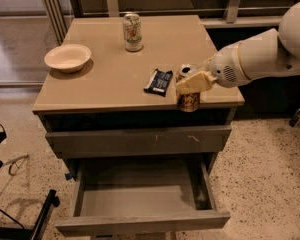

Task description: Pick orange can from middle drawer and place on counter

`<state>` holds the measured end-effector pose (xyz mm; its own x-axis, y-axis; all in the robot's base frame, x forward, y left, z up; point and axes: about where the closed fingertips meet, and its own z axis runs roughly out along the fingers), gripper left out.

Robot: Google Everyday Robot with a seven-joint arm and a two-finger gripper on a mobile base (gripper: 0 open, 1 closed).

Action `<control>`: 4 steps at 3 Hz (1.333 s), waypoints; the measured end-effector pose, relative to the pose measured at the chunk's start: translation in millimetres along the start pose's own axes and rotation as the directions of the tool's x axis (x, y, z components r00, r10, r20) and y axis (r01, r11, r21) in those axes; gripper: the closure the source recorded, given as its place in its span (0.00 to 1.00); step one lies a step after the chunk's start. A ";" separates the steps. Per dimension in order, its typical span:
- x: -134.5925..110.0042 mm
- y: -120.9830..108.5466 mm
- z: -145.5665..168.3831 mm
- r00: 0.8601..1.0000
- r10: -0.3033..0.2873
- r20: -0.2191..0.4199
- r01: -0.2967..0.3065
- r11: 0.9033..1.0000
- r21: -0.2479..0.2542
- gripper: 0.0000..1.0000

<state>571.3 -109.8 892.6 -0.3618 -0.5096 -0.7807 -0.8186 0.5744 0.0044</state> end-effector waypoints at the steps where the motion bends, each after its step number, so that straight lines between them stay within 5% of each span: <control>1: -8.5 -69.6 -7.6 0.999 0.051 -0.005 -0.051 0.995 0.085 1.00; 2: -10.1 -102.6 -10.5 0.996 0.086 0.004 -0.086 0.988 0.125 1.00; 4: 2.3 -127.2 -4.6 0.984 0.171 0.050 -0.176 0.973 0.146 1.00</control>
Offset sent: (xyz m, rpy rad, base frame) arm 0.1140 -0.0900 0.0200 -0.0017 -0.0131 -0.2253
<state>672.5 -187.0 893.1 -0.4735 -0.3712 -0.7987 -0.6679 0.7425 0.0509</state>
